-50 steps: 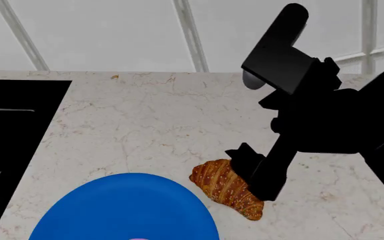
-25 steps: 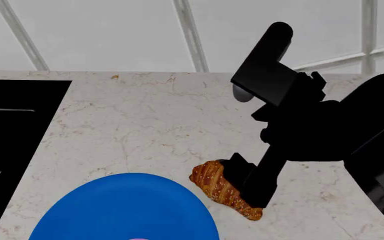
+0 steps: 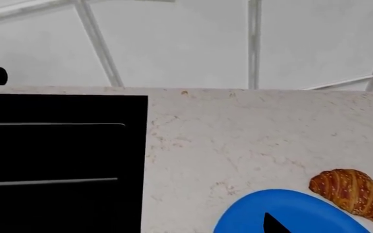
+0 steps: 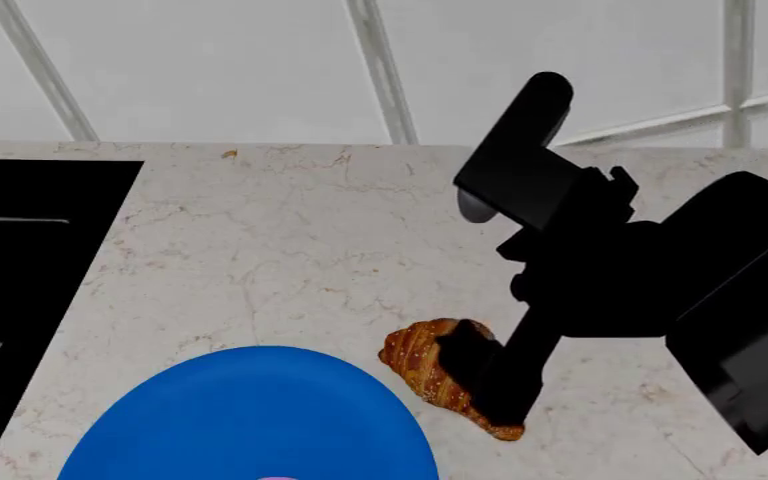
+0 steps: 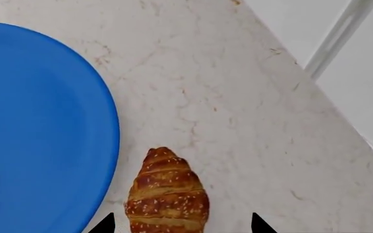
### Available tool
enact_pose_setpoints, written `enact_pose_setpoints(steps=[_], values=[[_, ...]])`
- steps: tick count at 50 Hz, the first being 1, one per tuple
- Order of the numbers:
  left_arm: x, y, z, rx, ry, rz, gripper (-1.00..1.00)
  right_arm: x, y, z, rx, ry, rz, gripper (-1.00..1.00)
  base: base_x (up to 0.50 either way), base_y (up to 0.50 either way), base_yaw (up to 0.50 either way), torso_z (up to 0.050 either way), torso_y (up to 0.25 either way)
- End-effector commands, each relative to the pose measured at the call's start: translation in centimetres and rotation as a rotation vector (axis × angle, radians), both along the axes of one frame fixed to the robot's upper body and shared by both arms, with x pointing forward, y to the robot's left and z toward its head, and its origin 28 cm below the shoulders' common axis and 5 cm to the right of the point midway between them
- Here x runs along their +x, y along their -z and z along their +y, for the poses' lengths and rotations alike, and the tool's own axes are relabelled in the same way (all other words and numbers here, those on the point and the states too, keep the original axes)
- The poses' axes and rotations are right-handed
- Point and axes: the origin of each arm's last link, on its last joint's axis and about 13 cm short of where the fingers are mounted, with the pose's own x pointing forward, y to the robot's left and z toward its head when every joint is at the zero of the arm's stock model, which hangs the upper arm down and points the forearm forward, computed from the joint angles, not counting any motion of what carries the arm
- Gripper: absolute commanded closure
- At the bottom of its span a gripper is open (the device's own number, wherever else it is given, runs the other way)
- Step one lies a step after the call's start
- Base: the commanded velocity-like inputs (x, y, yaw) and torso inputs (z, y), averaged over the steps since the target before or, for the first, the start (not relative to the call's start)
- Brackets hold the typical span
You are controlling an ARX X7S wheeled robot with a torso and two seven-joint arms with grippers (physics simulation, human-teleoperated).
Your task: Place the pastries on the plates.
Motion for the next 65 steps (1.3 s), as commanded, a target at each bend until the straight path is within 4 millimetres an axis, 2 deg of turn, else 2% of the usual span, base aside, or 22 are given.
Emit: enact_pose_setpoints(steps=[1, 36, 65], values=[[-0.3, -0.1, -0.1, -0.002, 0.004, 0.002, -1.0, 0.2, 0.9, 0.0, 0.002, 0.007, 0.021, -1.0, 0.0, 0.0, 0.0, 0.0, 0.0], [-1.3, -0.2, -0.4, -0.011, 0.003, 0.021, -1.0, 1.0, 3.6, 0.1, -0.011, 0.038, 0.074, -1.0, 0.0, 0.0, 0.0, 0.0, 0.0], [-1.6, -0.3, -0.4, -0.012, -0.003, 0.028, -1.0, 1.4, 5.0, 0.1, -0.018, 0.056, 0.104, -1.0, 0.0, 0.0, 0.0, 0.0, 0.0]])
